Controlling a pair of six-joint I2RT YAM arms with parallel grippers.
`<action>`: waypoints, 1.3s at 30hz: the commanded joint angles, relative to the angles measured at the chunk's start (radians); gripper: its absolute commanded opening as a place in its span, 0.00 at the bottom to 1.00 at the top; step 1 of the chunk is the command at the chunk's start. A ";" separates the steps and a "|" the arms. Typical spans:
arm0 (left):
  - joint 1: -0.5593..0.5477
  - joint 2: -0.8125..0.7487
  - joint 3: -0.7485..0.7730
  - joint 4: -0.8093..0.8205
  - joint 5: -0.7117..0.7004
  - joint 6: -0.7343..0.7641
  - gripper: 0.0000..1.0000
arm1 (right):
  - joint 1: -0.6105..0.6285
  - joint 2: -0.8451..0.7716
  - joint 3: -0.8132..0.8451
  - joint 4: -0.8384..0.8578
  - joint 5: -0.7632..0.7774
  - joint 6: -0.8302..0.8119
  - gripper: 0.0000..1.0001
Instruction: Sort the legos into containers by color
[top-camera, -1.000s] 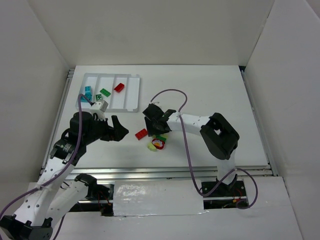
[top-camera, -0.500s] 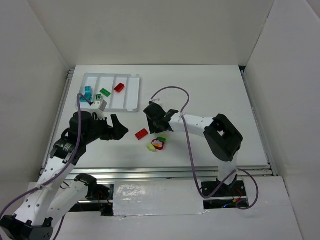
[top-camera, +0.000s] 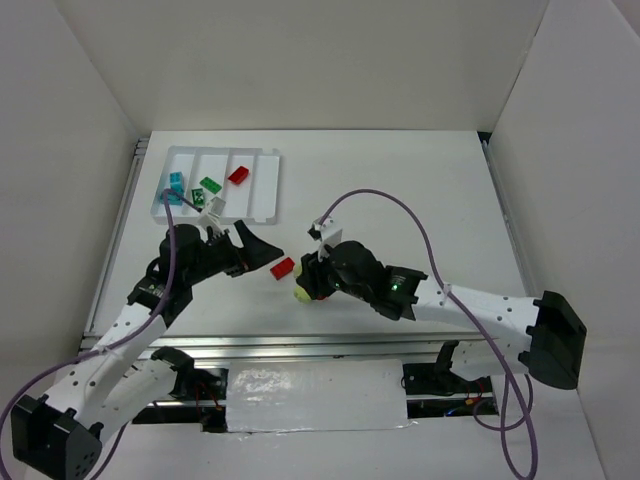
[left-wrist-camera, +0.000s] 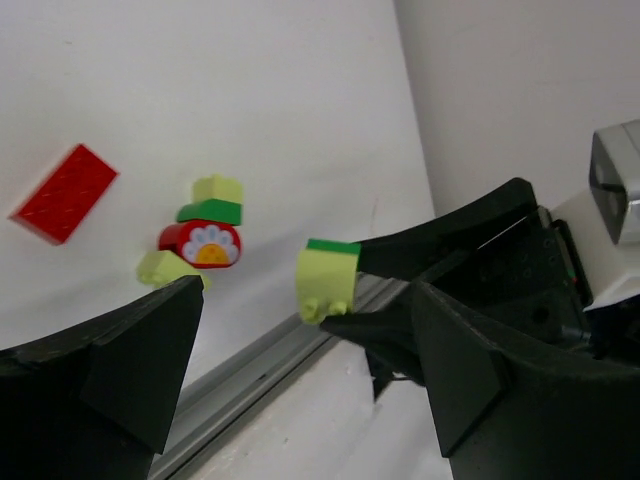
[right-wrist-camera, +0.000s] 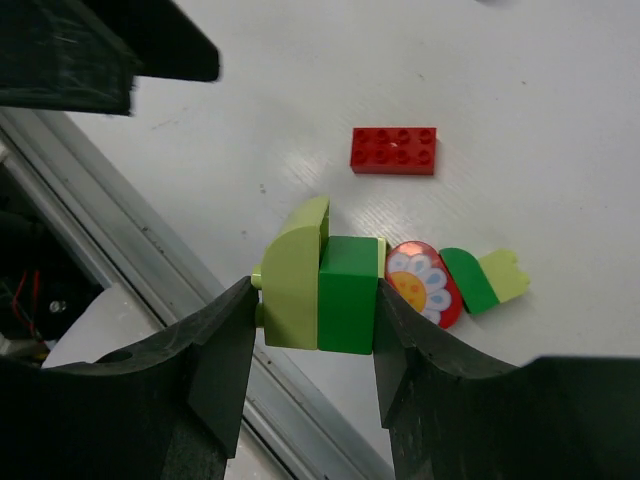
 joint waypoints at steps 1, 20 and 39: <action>-0.052 0.019 0.031 0.165 0.049 -0.079 0.97 | 0.049 -0.050 -0.022 0.078 0.025 -0.020 0.00; -0.253 0.095 0.012 0.163 -0.047 -0.087 0.85 | 0.134 -0.152 0.028 0.087 0.128 -0.027 0.00; -0.268 0.062 0.051 0.229 0.039 0.047 0.00 | 0.070 -0.155 0.029 0.049 -0.042 0.066 1.00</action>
